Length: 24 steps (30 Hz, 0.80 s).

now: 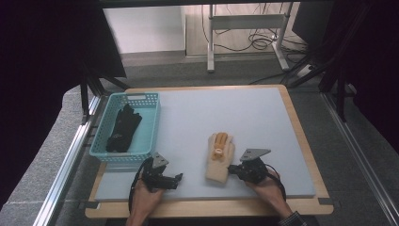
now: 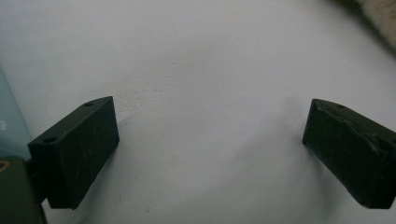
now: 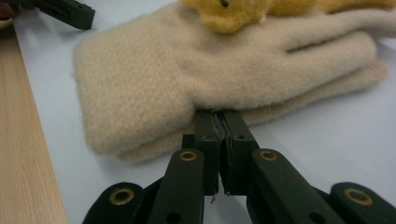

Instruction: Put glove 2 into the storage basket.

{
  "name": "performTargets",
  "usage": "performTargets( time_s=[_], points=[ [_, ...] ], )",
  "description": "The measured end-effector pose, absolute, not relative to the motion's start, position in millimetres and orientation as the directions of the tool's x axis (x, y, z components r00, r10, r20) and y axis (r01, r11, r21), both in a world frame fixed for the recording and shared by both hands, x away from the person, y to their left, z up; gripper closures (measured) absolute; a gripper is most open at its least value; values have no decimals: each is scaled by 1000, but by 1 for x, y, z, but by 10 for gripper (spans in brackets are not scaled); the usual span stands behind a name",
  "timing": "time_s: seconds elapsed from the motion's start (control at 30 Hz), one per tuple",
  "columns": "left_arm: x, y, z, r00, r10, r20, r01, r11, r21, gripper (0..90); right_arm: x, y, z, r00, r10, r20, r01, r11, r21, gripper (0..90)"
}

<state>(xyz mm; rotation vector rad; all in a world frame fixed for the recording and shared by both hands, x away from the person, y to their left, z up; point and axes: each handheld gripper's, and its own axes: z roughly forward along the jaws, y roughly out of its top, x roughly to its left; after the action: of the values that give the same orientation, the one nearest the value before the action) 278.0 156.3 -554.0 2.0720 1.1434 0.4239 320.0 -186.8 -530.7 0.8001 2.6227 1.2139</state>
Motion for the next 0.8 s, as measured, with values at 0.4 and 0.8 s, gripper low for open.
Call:
performTargets(
  time_s=[0.4, 0.8],
  points=[
    [278, 157, -554, 551, 833, -53, 594, -346, 726, 48, 332, -139, -536, -859, 506, 83, 391, 543, 743, 829],
    [277, 157, -554, 551, 833, -51, 593, -348, 726, 47, 341, -119, -536, -860, 509, 42, 367, 557, 745, 800]
  ],
)
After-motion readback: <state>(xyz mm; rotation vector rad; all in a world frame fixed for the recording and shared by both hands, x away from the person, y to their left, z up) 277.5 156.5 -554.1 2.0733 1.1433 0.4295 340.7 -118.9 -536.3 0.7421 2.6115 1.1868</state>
